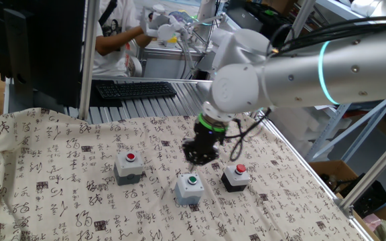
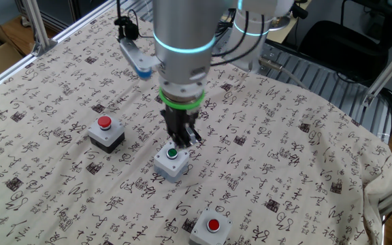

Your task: Press three buttons from left to right in sequence

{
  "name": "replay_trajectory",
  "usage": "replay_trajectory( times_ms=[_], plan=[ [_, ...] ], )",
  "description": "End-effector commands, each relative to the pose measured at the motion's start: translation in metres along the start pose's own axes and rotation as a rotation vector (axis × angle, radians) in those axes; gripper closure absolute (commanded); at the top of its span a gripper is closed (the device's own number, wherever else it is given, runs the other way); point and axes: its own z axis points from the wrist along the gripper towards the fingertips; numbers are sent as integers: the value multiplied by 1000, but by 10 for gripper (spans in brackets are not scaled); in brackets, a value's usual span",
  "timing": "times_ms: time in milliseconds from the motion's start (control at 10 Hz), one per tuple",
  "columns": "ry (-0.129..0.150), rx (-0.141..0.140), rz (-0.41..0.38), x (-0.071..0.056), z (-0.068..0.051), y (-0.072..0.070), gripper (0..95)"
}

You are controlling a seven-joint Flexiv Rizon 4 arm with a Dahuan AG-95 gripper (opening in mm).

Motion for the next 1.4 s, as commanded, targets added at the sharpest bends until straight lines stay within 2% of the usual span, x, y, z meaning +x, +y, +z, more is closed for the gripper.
replay_trajectory(
  times_ms=[100, 300, 1000, 1400],
  plan=[
    [-2, 3, 7, 3, 0, 14, 950],
    [-1, 1, 21, 5, 0, 28, 950],
    [-7, 3, 47, 1, 7, 55, 950],
    [-12, 7, 48, -2, 13, 61, 950]
  ],
)
